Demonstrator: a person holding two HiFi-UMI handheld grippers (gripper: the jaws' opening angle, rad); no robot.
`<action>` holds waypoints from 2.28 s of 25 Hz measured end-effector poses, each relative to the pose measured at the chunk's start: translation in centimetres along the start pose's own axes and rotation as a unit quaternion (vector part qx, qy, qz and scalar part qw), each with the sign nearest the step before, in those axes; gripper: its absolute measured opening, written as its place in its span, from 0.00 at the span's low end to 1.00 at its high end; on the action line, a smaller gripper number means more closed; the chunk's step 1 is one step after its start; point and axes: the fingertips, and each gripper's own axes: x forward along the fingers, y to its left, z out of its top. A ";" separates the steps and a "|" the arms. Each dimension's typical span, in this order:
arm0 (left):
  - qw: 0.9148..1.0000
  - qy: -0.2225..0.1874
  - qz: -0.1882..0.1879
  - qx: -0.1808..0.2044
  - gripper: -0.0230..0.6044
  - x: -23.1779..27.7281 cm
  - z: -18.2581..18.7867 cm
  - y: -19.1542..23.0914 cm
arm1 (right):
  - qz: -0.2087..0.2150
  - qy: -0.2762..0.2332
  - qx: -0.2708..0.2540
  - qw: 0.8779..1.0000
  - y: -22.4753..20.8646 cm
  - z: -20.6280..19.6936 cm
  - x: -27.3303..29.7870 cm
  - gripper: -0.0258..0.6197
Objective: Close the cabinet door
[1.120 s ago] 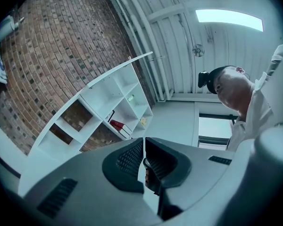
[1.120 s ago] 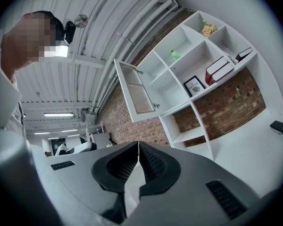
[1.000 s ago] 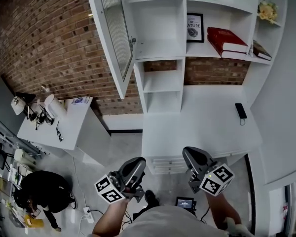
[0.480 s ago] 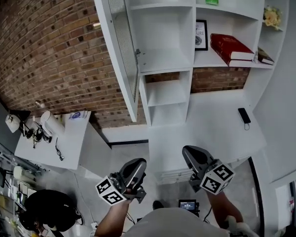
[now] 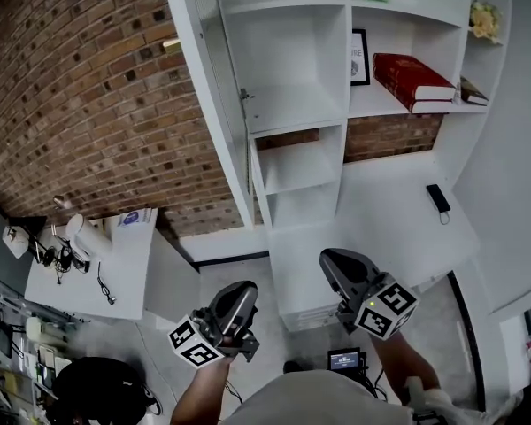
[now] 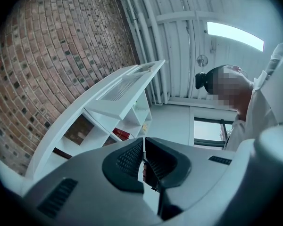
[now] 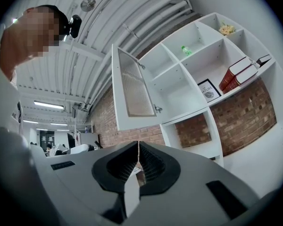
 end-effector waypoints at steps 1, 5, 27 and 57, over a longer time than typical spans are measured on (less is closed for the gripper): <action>1.000 0.000 0.001 0.000 0.07 0.1 0.0 0.2 | 0.001 0.000 0.001 1.000 -0.1 0.0 0.2 0.09; 1.000 -0.005 0.005 0.006 0.07 0.5 0.4 0.6 | 0.007 0.004 0.002 1.000 -0.5 -0.2 0.8 0.09; 0.992 -0.042 -0.024 0.118 0.07 5.0 8.0 -0.8 | 0.048 -0.041 -0.096 0.993 -0.3 7.9 3.3 0.09; 0.943 -0.108 -0.044 0.313 0.07 11.9 25.0 -5.2 | 0.071 -0.129 -0.272 0.951 7.4 21.7 9.0 0.09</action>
